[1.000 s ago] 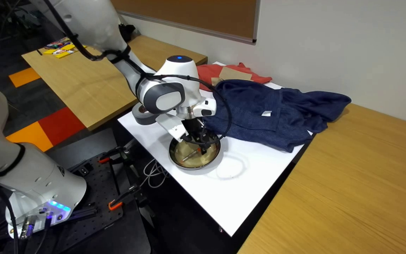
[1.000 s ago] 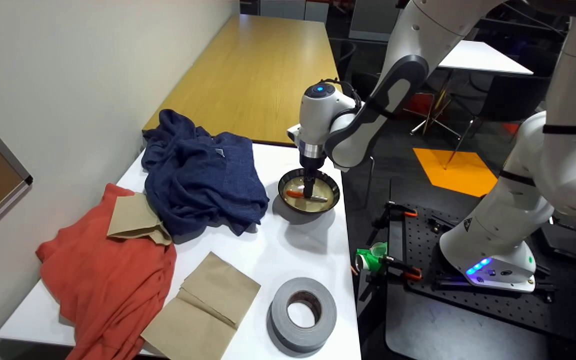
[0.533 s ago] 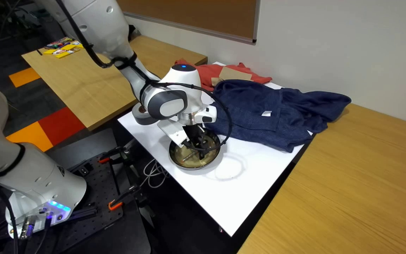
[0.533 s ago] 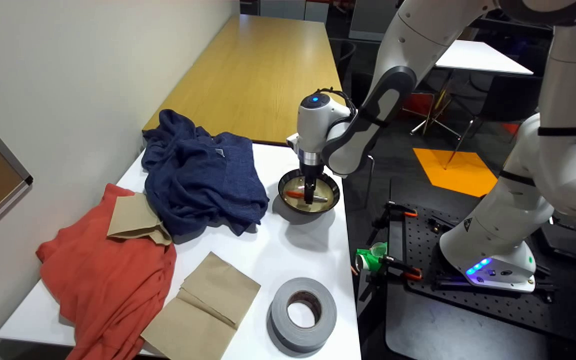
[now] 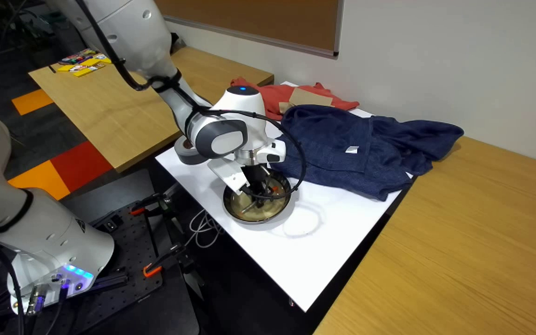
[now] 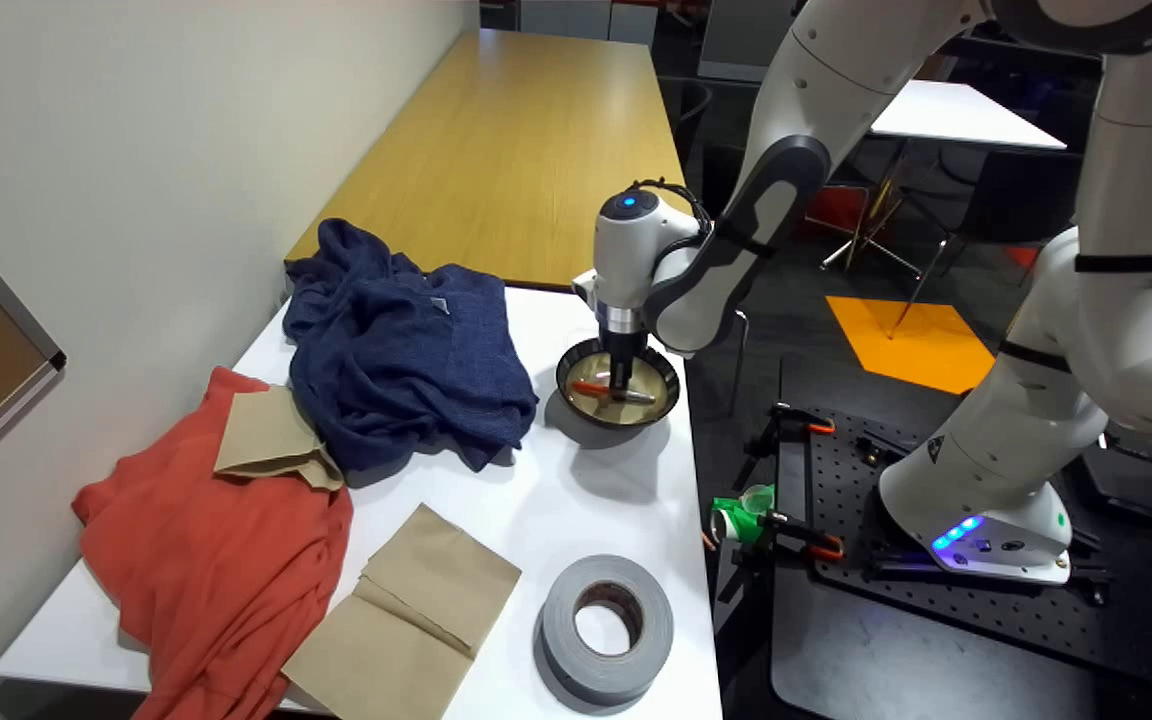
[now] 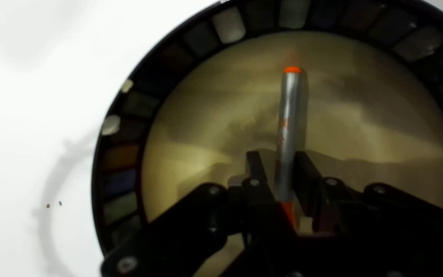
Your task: Take the pen out of the bowl and place it on the table
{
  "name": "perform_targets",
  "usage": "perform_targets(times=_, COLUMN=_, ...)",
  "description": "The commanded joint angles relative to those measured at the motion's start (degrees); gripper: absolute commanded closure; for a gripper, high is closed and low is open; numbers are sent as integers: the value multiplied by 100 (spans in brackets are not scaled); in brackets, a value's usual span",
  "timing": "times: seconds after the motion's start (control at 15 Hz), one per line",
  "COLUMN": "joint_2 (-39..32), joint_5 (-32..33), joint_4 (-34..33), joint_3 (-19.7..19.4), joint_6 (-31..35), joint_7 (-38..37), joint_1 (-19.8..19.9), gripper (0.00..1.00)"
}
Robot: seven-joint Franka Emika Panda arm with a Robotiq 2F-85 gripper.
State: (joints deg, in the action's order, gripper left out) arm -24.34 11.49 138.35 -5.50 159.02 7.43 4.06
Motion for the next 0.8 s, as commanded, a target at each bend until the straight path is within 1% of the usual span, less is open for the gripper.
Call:
perform_targets(times=0.0, joint_2=-30, joint_5=-118, joint_4=-75, joint_3=45, joint_6=81, joint_7=-9, joint_1=30, gripper=100)
perform_targets(times=0.07, joint_2=12, joint_5=-118, joint_4=-64, joint_3=26, joint_6=61, joint_7=-51, joint_1=7, gripper=100)
perform_targets(times=0.13, joint_2=93, joint_5=-135, joint_4=-20, joint_3=26, joint_6=46, joint_7=-72, joint_1=2, gripper=97)
perform_targets(times=0.33, joint_2=609, joint_5=-144, joint_4=244, joint_3=-65, joint_6=-99, joint_7=-208, joint_1=-70, gripper=97)
perform_targets(times=0.53, joint_2=1300, joint_5=-1, joint_4=609, joint_3=-194, joint_6=-95, joint_7=-407, joint_1=-170, gripper=97)
perform_targets(times=0.73, joint_2=1904, joint_5=184, joint_4=883, joint_3=-147, joint_6=-105, joint_7=-520, joint_1=-246, gripper=97)
